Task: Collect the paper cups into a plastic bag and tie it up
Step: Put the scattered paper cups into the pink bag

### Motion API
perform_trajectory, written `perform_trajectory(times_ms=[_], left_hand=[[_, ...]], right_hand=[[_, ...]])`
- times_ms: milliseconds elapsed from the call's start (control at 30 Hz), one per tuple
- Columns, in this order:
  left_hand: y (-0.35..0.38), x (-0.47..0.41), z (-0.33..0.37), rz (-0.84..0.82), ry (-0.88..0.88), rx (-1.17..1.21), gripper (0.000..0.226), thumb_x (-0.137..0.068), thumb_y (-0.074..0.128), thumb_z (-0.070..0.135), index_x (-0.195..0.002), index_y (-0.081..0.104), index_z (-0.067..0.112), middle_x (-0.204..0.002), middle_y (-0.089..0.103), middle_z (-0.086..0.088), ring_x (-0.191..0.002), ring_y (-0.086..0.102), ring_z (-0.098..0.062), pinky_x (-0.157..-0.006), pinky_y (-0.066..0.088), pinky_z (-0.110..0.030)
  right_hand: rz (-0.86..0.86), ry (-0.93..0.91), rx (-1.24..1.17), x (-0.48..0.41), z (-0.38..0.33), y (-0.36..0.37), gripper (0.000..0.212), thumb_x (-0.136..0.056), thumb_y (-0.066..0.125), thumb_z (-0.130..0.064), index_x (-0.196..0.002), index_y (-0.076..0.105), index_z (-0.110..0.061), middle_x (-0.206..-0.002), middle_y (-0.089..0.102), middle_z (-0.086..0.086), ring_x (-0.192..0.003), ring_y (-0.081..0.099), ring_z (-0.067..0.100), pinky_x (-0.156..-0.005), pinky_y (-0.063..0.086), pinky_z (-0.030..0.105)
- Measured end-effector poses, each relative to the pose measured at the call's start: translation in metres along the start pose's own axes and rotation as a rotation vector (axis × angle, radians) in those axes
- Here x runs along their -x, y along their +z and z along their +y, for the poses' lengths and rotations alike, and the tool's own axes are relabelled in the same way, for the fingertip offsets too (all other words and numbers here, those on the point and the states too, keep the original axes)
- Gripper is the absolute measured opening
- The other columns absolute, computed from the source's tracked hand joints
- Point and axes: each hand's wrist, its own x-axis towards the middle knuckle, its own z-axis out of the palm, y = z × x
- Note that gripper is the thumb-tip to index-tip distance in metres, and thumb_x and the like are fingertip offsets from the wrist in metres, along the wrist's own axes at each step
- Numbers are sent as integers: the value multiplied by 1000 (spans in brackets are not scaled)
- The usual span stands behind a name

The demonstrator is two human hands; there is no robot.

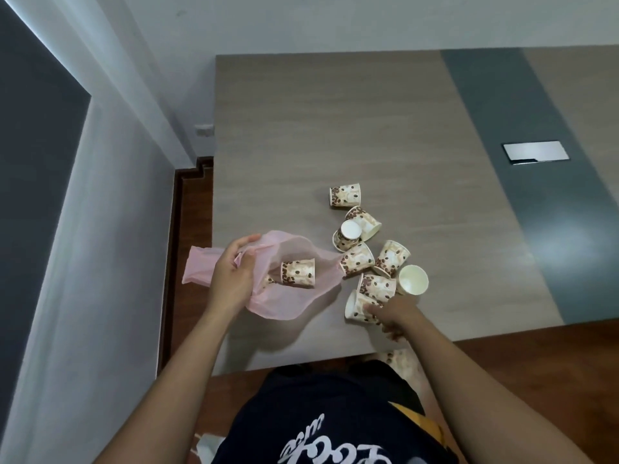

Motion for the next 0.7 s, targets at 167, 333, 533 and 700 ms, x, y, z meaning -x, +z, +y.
perform_trajectory(times_ms=[167, 333, 533, 700], left_hand=[[11, 5, 0, -54, 12, -51, 28, -114, 58, 20, -132, 78, 29, -131, 78, 7, -113, 73, -11, -88, 55, -27], [13, 9, -1, -57, -7, -83, 24, -114, 61, 23, -128, 80, 25, -124, 79, 14, -96, 69, 20, -77, 51, -4], [9, 12, 1, -58, -1, -70, 23, -104, 79, 26, -127, 80, 26, -127, 80, 13, -122, 71, -2, -101, 55, -24], [10, 10, 4, -4, -38, -13, 18, -102, 82, 23, -119, 83, 28, -120, 84, 10, -118, 78, -13, -101, 63, -35]], right_hand=[[76, -21, -166, -21, 23, 26, 71, -89, 79, -62, -136, 61, -13, -119, 77, 19, -86, 78, 33, -62, 63, 39], [182, -15, -128, -35, 24, 43, 108, -85, 69, -82, -155, 46, -2, -144, 63, 20, -128, 67, 42, -96, 63, 50], [153, -158, -277, -19, 8, 41, 62, -95, 78, -56, -120, 72, 0, -114, 76, 18, -108, 70, 36, -86, 50, 35], [10, -253, -585, 3, -2, 16, 52, -87, 85, -57, -67, 58, -18, -67, 66, 6, -68, 61, 23, -69, 45, 34]])
